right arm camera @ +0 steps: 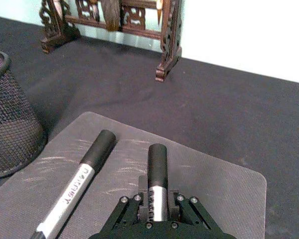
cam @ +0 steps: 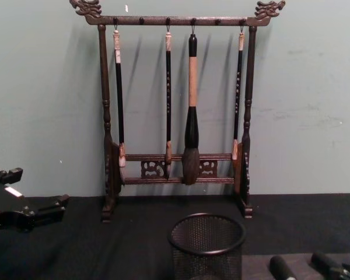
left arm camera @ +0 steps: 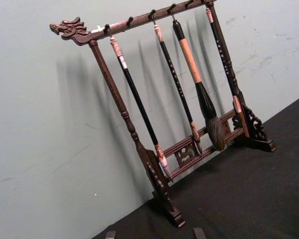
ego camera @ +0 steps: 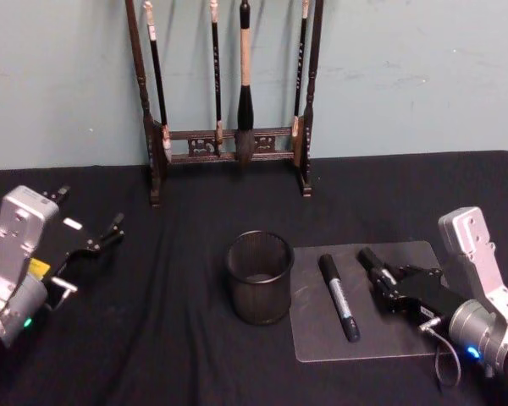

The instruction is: Pick up the water-based marker from the table and place it into the pen holder.

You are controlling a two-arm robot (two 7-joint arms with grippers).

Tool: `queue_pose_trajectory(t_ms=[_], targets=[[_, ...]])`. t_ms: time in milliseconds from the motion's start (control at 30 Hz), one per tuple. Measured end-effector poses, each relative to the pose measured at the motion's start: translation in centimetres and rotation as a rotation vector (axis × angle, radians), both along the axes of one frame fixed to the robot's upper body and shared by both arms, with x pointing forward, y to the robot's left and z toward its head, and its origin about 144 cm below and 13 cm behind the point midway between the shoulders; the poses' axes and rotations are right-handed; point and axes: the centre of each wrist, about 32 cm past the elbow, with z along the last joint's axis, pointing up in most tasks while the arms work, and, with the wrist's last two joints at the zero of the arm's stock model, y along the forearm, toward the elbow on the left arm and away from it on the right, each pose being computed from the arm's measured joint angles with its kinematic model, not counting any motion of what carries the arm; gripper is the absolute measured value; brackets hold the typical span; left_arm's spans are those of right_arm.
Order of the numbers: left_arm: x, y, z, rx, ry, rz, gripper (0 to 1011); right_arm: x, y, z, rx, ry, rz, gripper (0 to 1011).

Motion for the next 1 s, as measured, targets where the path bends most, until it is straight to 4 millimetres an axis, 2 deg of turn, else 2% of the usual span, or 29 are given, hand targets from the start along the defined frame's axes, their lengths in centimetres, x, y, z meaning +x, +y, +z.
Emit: queue_pose_trajectory(t_ms=[500,1000], targets=[[0.0,0.0,0.0,0.000,0.000,0.000,1009,-0.8,-0.8,-0.5,0.130,-0.128,0.052,222],[0.0,0.0,0.0,0.000,0.000,0.000,1009,-1.6,-1.2,-0.6,0.181,-0.267,0.133,222]])
